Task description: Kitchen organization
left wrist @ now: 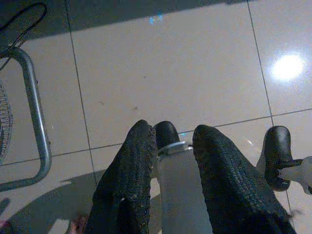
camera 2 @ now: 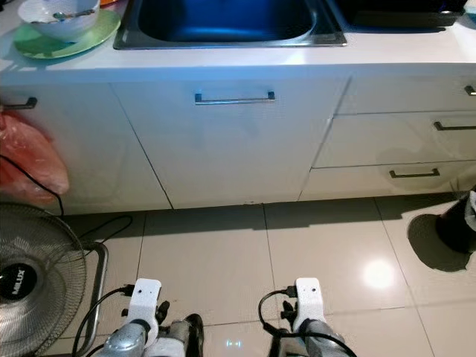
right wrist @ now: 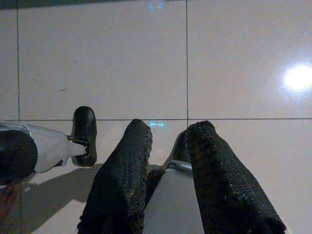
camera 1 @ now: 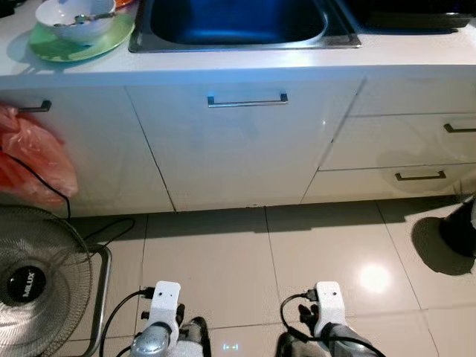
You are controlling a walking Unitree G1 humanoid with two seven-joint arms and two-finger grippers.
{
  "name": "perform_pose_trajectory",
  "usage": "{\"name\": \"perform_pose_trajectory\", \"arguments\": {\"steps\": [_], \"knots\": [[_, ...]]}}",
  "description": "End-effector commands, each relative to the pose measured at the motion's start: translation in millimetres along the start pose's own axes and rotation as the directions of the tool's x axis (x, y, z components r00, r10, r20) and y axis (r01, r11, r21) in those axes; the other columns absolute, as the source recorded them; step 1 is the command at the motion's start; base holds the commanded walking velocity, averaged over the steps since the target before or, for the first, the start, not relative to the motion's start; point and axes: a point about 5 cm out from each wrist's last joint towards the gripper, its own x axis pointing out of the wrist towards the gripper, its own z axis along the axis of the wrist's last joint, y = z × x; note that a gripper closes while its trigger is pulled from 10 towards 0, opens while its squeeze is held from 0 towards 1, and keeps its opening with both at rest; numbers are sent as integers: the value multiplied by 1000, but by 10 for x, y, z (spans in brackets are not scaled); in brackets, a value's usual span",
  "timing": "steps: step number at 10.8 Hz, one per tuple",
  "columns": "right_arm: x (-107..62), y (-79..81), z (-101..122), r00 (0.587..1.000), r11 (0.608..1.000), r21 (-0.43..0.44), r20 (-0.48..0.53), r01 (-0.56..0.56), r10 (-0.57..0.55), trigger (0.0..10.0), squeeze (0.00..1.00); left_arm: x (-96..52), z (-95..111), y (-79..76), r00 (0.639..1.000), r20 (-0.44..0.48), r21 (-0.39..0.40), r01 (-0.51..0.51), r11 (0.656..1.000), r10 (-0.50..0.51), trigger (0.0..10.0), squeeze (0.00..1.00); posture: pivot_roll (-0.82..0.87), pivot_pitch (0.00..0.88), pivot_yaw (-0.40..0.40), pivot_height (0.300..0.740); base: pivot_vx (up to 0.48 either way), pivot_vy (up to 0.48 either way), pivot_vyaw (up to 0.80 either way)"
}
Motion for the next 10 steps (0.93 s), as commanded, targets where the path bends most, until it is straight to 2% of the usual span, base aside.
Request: {"name": "perform_pose_trajectory", "arguments": {"steps": [1,2,8,10], "knots": [[-18,17,-97,1000,1000,16,-30,-5,5,10000,0,-29,-109,30,999,-42,-4,-13,1000,13,10000,0,150,198,4,740,0,480,0],[-17,17,-93,1000,1000,15,-30,-5,6,10000,0,-29,-113,29,999,-46,-2,-14,1000,14,10000,0,149,199,2,740,0,480,0],[-18,13,-90,1000,1000,16,-29,-8,8,10000,0,-29,-103,21,999,-36,17,-17,1000,17,10000,0,151,201,-1,740,0,0,0],[-19,10,-92,1000,1000,16,-29,-8,8,10000,0,-28,-103,22,999,-35,-3,-22,1000,22,10000,0,152,203,-2,740,0,0,0]]}}
